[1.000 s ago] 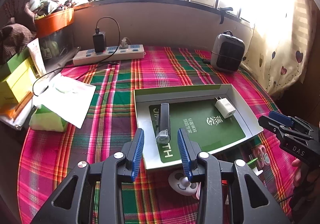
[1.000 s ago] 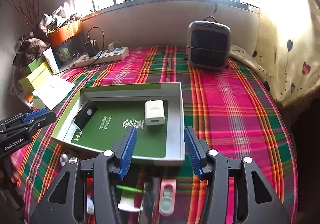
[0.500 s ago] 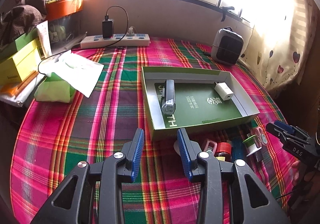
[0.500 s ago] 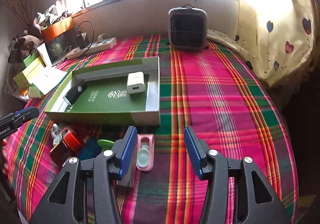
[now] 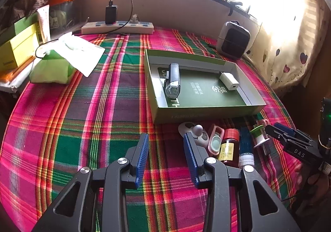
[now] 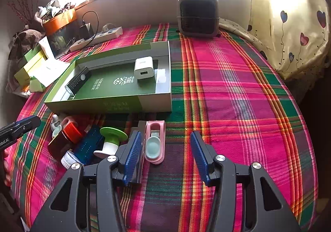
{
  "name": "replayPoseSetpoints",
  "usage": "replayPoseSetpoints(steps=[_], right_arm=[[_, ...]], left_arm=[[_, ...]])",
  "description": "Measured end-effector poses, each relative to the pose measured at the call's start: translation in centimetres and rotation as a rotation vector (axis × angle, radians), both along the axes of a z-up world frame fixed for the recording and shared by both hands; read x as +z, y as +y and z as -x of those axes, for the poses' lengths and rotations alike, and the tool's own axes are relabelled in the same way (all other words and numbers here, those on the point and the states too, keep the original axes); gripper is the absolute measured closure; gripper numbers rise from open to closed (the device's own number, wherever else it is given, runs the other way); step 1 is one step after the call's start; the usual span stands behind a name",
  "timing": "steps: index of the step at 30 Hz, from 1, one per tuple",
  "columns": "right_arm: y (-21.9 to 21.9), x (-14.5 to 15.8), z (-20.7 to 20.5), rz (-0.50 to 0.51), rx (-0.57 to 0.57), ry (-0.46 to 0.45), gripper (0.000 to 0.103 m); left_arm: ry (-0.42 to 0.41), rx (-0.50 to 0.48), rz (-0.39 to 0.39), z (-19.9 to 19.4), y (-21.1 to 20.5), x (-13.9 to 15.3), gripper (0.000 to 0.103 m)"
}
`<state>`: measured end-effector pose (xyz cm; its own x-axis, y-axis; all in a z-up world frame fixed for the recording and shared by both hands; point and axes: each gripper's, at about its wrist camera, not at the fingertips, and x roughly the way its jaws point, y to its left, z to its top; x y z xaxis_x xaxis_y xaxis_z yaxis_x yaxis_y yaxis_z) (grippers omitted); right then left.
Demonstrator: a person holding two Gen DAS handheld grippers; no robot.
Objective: Organize rigid objects
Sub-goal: 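Grasp the pink-and-white case with the right gripper while the left returns to the items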
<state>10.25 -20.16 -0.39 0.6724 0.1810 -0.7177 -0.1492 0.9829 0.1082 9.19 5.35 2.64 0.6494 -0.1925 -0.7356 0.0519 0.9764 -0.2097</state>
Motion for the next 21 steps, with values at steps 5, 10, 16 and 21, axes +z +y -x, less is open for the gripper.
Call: replayPoseSetpoints(steps=[5, 10, 16, 21], right_arm=[[0.0, -0.4, -0.6, 0.021, -0.021, 0.015, 0.053], [-0.6, -0.9, -1.0, 0.044, -0.040, 0.039, 0.053], [-0.4, -1.1, -1.2, 0.079, -0.030, 0.029, 0.053], [-0.6, -1.1, -1.3, 0.094, -0.035, 0.023, 0.058]], left_arm=[[0.004, -0.019, 0.018, -0.1, -0.2, -0.2, 0.069], [0.005, -0.045, 0.039, -0.3, -0.6, -0.3, 0.069], [0.017, -0.064, 0.066, -0.7, -1.2, -0.5, 0.068], [0.027, -0.062, 0.096, -0.9, -1.3, -0.6, 0.067]])
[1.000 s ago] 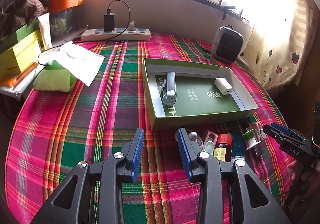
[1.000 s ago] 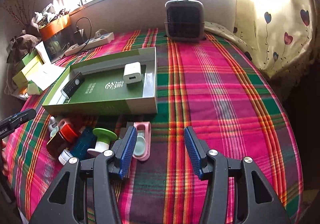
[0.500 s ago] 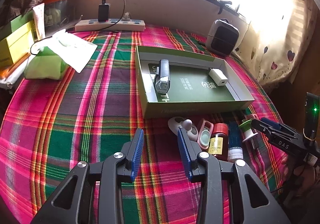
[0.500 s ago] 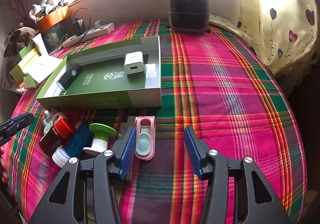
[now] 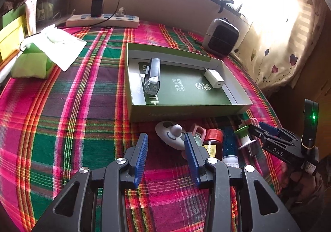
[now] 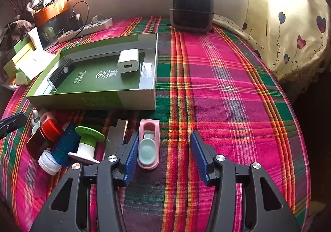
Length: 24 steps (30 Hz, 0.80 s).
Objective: Organize rigid objects
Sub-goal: 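Grasp the pink-and-white case with the right gripper while the left returns to the items, then close the left gripper on the white panda-face toy while the right holds the case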
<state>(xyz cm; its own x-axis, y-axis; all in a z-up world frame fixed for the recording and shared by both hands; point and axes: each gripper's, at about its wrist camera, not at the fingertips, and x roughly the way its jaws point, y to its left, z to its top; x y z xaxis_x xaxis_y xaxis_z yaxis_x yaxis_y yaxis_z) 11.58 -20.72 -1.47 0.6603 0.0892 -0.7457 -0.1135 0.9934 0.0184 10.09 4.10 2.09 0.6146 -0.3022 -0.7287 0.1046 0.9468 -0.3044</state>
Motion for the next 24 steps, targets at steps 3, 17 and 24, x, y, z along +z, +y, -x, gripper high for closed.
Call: replayPoseSetpoints(steps=[3, 17, 24], right_arm=[[-0.2, 0.1, 0.1, 0.000, -0.001, -0.004, 0.074], [-1.4, 0.1, 0.9, -0.039, 0.006, -0.008, 0.085], [-1.2, 0.1, 0.9, -0.046, 0.018, -0.007, 0.085]], left_arm=[[0.009, 0.003, -0.002, -0.3, -0.3, -0.2, 0.067], [0.052, 0.020, -0.035, -2.0, -1.6, -1.0, 0.067], [0.055, 0.035, -0.050, -2.2, -2.0, -1.1, 0.067]])
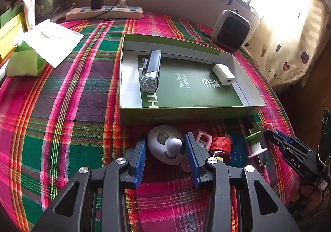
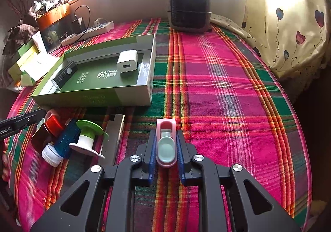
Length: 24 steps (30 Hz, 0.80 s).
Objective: Organize rigid objects
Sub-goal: 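Close the left gripper on the white panda-face toy while the right holds the case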
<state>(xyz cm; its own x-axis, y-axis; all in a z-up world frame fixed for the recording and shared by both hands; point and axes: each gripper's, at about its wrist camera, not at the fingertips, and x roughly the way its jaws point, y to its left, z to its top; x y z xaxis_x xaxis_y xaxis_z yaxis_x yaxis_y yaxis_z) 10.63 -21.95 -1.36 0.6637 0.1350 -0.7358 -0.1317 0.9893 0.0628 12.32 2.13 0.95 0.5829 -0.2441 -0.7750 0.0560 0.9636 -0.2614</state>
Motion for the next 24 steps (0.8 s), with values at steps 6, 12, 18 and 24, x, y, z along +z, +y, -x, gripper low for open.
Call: replayPoseSetpoints(steps=[6, 12, 18, 24], right_arm=[[-0.1, 0.0, 0.0, -0.008, 0.000, 0.002, 0.085], [-0.1, 0.0, -0.1, -0.008, -0.002, 0.003, 0.085], [-0.1, -0.1, 0.0, -0.003, -0.005, 0.002, 0.085], [-0.1, 0.0, 0.0, 0.001, -0.008, 0.001, 0.085]], left_arm=[[-0.003, 0.007, 0.002, 0.0, 0.0, 0.0, 0.068], [-0.010, 0.015, 0.029, 0.1, 0.4, 0.1, 0.072], [-0.014, 0.023, 0.028, 0.4, 0.7, 0.2, 0.073], [-0.022, 0.031, 0.030, 0.6, 1.0, 0.3, 0.073]])
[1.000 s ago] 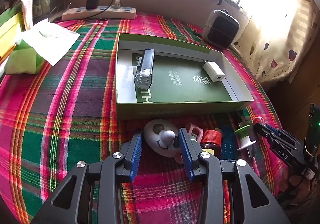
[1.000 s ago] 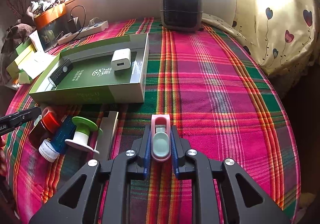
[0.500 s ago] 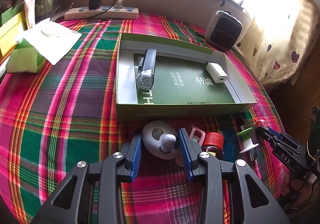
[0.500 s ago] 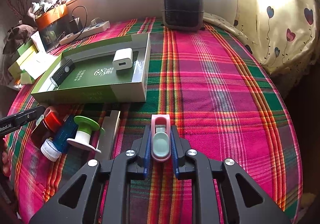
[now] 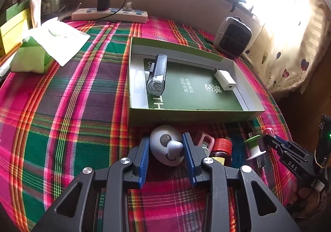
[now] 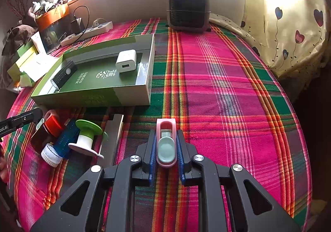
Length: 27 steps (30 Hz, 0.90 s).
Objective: Organize rigid objects
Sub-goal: 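Close the left gripper on the white panda-face toy while the right holds the case, then carry the pink case and panda toy with both grippers into the green box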
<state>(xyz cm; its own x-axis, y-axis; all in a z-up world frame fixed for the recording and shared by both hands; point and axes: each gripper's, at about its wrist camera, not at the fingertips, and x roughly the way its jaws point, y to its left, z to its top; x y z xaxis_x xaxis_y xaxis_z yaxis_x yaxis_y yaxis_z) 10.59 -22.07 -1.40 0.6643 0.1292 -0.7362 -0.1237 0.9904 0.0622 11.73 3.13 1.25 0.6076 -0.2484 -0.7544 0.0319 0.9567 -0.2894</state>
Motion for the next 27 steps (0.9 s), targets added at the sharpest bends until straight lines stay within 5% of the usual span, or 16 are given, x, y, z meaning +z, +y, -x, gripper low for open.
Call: replayPoseSetpoints(steps=[18, 27], right_arm=[[0.8, 1.1, 0.9, 0.003, 0.023, -0.026, 0.085], [1.6, 3.1, 0.8, -0.014, 0.057, -0.064, 0.085]], left_arm=[[-0.026, -0.011, -0.002, 0.9, 0.3, 1.0, 0.073], [-0.089, -0.023, -0.012, 0.8, 0.3, 3.9, 0.073]])
